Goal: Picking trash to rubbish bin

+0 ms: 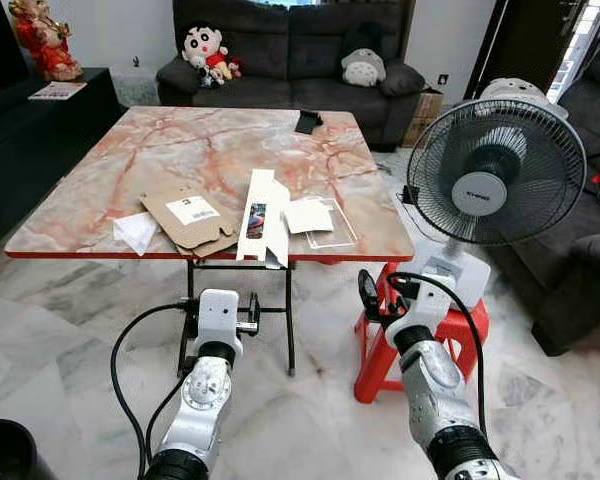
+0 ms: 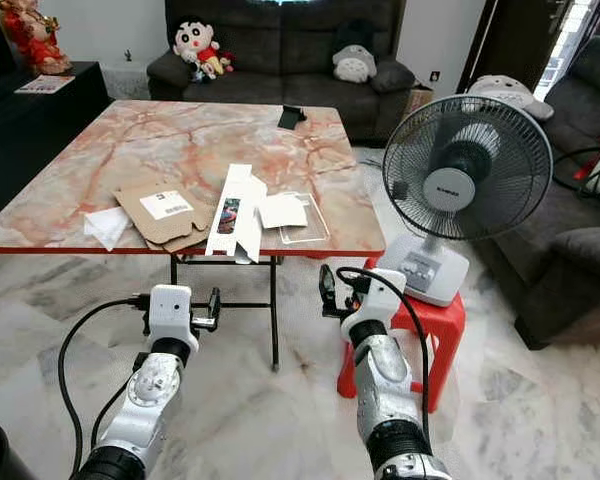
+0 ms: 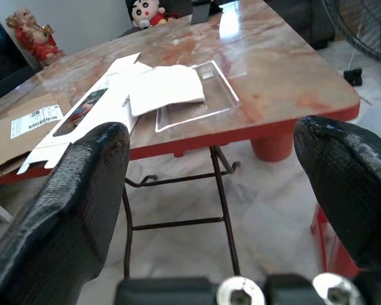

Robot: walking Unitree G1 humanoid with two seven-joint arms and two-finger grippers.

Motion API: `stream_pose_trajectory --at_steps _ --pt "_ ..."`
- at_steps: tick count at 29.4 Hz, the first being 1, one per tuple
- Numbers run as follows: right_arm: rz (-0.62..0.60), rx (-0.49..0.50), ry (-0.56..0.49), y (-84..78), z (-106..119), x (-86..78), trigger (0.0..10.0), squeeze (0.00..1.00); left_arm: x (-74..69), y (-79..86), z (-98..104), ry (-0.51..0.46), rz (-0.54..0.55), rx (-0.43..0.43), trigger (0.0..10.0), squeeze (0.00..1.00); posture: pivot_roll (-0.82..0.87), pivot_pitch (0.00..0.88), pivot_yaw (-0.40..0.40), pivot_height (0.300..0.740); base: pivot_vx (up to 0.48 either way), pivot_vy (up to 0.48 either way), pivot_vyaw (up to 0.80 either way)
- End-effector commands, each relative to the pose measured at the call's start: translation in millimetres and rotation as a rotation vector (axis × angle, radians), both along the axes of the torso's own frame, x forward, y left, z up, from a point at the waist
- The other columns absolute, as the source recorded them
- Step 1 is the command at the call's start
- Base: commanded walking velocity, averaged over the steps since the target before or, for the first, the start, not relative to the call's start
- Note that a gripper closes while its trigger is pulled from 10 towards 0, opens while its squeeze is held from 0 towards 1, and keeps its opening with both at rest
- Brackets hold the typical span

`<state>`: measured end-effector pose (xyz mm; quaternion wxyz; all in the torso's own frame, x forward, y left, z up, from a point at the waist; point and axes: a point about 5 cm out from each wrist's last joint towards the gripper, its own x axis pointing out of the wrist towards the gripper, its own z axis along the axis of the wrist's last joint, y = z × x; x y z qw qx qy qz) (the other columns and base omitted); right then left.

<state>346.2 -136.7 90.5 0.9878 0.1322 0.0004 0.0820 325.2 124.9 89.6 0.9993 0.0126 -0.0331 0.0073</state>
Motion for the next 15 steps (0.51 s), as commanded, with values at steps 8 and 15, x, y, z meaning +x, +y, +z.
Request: stream_pose_trajectory --at_steps 8,15 --pt "-0.008 0.012 -0.018 -1.3 7.6 3.9 10.0 0.00 3.2 0.7 9.5 -0.027 0.010 -0.020 10.0 0.00 -0.03 0.027 -0.069 0.740 0.472 0.000 0.35" --pt "-0.006 0.011 -0.008 0.0 6.2 3.9 10.0 0.00 3.8 3.8 12.4 -0.034 0.014 -0.021 10.0 0.00 -0.03 0.012 -0.068 0.740 0.480 0.000 0.00"
